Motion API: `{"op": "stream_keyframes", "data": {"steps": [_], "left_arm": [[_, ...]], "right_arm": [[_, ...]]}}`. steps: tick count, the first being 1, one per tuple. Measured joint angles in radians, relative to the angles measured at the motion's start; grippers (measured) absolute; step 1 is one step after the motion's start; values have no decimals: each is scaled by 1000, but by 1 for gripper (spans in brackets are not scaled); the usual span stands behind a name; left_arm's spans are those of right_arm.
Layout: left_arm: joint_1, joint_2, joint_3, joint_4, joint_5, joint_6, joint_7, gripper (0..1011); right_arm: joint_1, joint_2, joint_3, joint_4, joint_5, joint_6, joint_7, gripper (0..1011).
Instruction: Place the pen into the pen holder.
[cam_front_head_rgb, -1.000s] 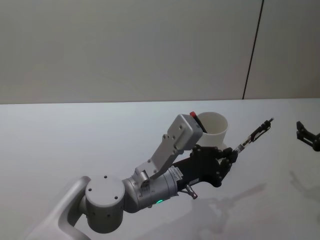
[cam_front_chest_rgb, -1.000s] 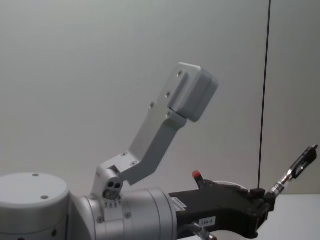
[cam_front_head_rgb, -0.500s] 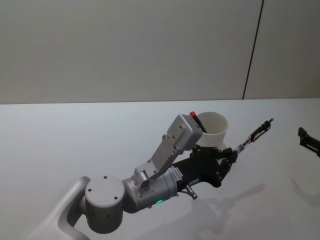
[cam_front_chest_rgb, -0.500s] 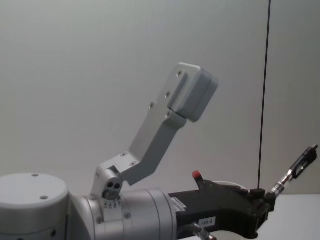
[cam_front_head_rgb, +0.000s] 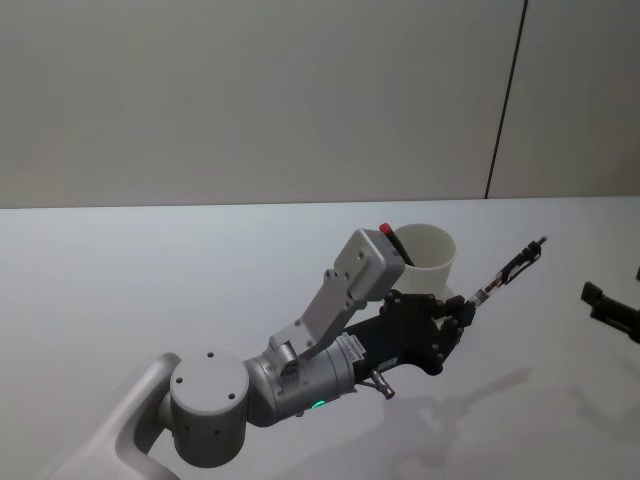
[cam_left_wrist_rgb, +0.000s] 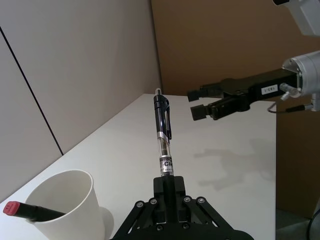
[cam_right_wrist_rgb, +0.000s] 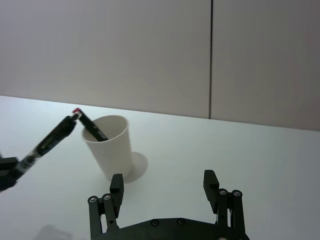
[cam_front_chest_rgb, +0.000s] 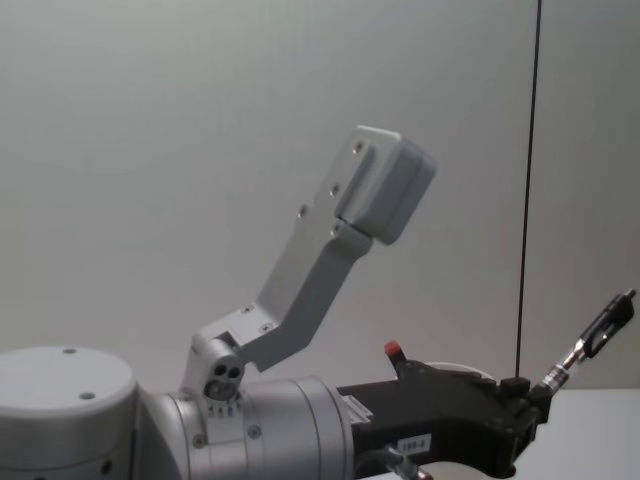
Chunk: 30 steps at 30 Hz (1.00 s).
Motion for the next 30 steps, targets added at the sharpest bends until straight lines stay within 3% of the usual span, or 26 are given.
{"op": "stream_keyframes", "data": {"steps": [17, 30], "left_arm": [[0, 0, 0, 0, 0, 0, 0, 129], [0, 0, 0, 0, 0, 0, 0, 127]], "right_arm": [[-64, 9, 17, -21, 226, 95, 150, 1001], [-92, -1, 13, -33, 361, 132, 169, 1001]]}}
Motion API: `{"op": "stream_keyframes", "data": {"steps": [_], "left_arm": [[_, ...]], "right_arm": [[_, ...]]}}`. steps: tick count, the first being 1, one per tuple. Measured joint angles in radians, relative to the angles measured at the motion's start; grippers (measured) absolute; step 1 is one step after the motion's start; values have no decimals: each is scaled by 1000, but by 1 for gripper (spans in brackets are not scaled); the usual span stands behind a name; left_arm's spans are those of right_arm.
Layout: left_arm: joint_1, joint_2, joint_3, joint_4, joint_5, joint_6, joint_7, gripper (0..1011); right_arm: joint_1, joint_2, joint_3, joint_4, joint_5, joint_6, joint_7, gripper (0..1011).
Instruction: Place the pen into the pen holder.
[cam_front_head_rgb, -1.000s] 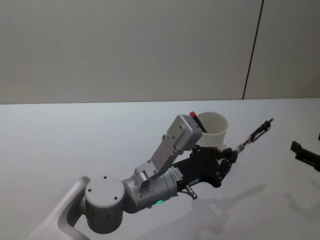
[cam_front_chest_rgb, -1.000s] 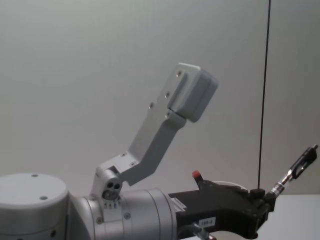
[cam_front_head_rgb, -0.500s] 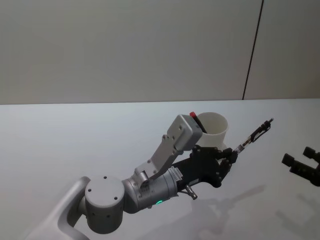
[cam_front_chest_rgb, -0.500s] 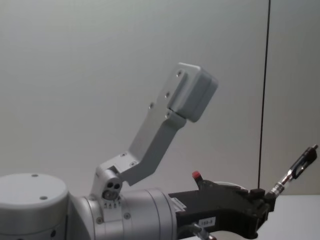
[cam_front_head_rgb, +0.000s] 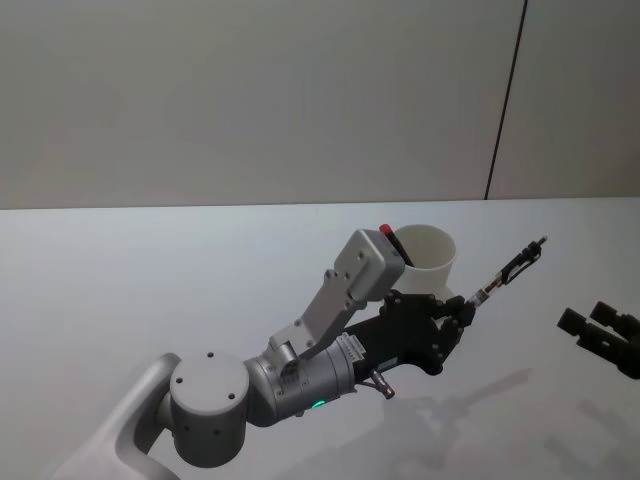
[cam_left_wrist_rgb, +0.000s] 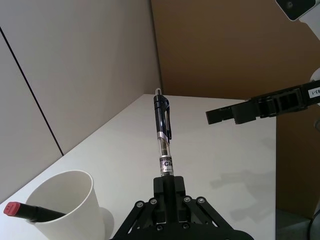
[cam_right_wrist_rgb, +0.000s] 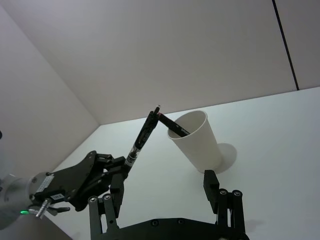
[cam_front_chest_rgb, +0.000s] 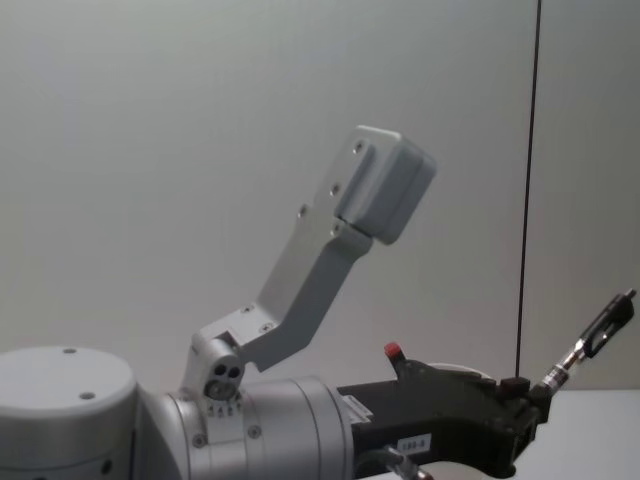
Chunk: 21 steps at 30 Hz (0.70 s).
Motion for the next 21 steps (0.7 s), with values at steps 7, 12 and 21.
{"op": "stream_keyframes", "data": {"steps": [7, 12, 21], "left_arm": [[0, 0, 0, 0, 0, 0, 0, 127], [0, 0, 0, 0, 0, 0, 0, 127], [0, 0, 0, 0, 0, 0, 0, 127]], "right_arm": [[-5, -8, -7, 0, 58, 7, -6, 1001], [-6, -15, -14, 1, 95, 7, -16, 1001], [1, -36, -33, 3, 167, 11, -74, 1001]]}}
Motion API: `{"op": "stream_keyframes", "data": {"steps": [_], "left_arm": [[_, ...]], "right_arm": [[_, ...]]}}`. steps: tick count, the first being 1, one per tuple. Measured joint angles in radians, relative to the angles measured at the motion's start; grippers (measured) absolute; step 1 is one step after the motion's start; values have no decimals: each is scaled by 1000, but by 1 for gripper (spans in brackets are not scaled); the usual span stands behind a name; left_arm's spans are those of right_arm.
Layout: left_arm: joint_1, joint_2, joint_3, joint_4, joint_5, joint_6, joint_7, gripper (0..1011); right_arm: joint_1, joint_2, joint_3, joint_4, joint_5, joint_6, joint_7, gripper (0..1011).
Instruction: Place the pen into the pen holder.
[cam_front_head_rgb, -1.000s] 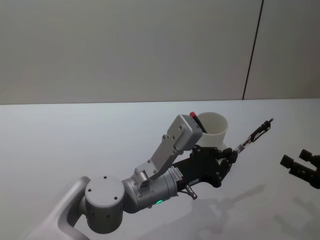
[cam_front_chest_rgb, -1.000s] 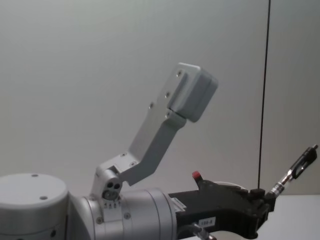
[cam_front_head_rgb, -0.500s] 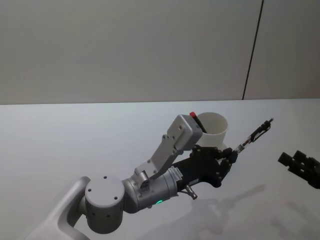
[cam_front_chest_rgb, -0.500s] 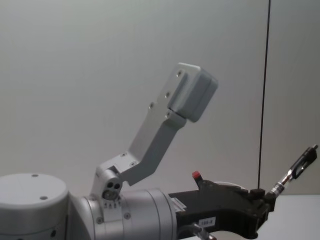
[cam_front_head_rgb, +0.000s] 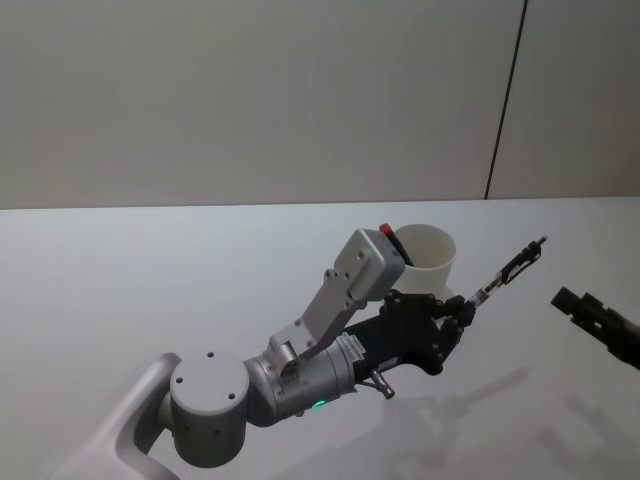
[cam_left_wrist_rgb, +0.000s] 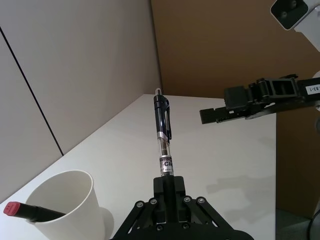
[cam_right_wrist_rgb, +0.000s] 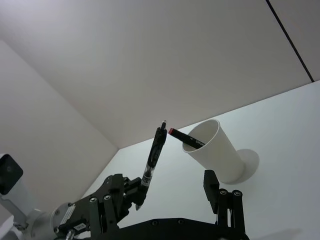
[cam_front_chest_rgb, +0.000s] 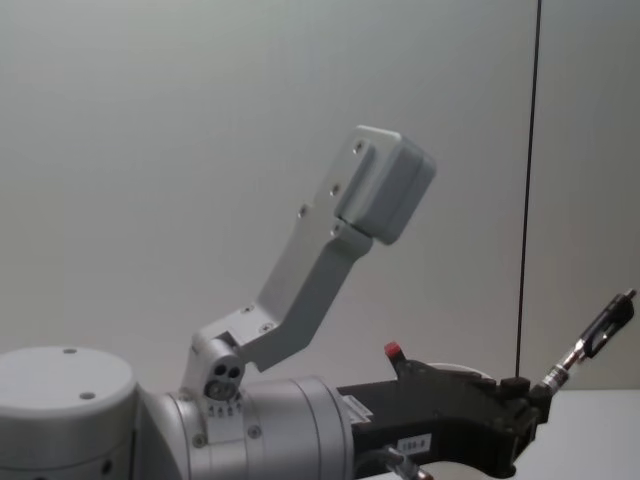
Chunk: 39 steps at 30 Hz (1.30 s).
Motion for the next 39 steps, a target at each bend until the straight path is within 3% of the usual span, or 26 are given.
{"op": "stream_keyframes", "data": {"steps": [14, 39], "left_arm": [[0, 0, 0, 0, 0, 0, 0, 127], [0, 0, 0, 0, 0, 0, 0, 127]], "right_arm": [[22, -35, -45, -21, 60, 19, -105, 1001], [85, -68, -110, -10, 69, 44, -253, 1001]]}}
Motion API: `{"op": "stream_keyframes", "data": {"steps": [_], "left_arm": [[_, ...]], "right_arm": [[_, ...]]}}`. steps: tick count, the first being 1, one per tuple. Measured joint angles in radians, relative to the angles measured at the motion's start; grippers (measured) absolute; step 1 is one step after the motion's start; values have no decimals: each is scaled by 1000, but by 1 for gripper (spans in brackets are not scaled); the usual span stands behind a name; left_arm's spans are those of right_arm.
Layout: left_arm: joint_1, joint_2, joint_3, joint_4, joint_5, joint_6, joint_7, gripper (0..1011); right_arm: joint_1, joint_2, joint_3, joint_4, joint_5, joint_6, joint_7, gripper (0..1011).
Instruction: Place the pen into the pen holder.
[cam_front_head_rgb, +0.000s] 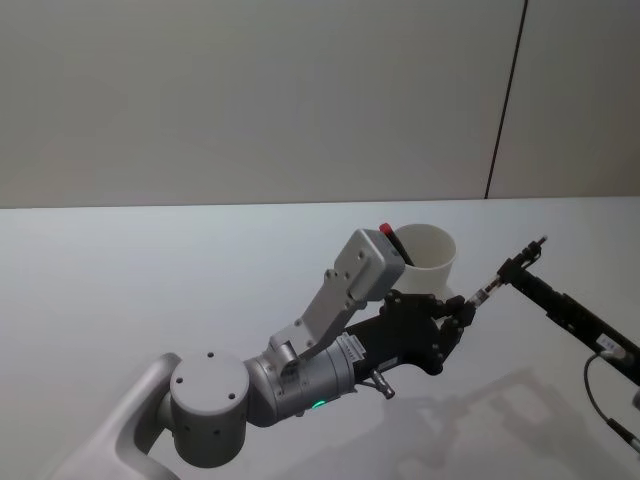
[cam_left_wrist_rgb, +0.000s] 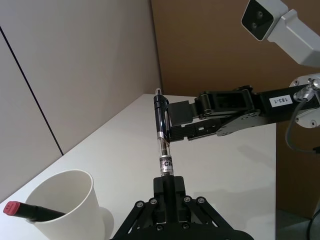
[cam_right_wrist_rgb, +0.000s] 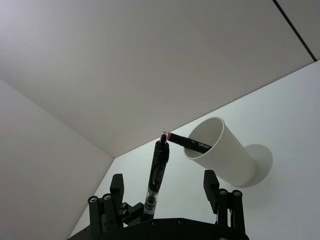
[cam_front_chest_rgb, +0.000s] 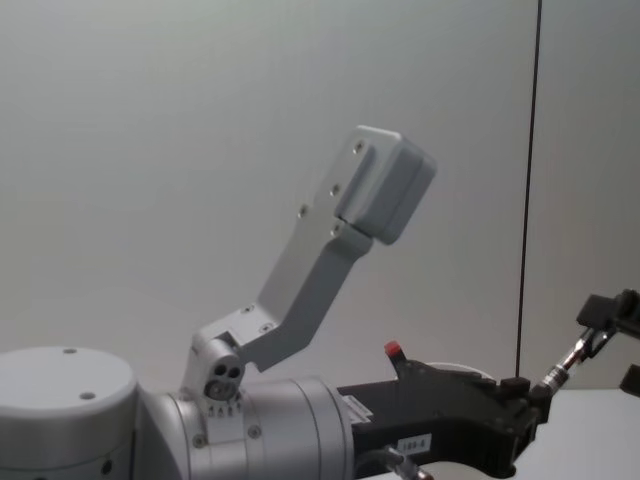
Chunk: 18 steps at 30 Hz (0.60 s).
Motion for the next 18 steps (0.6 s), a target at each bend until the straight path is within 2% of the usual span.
{"op": "stream_keyframes", "data": {"steps": [8, 18], "left_arm": [[0, 0, 0, 0, 0, 0, 0, 127], [0, 0, 0, 0, 0, 0, 0, 127]], "right_arm": [[21, -5, -14, 14, 6, -5, -20, 1001], [34, -3, -26, 21, 11, -28, -11, 1001]]}}
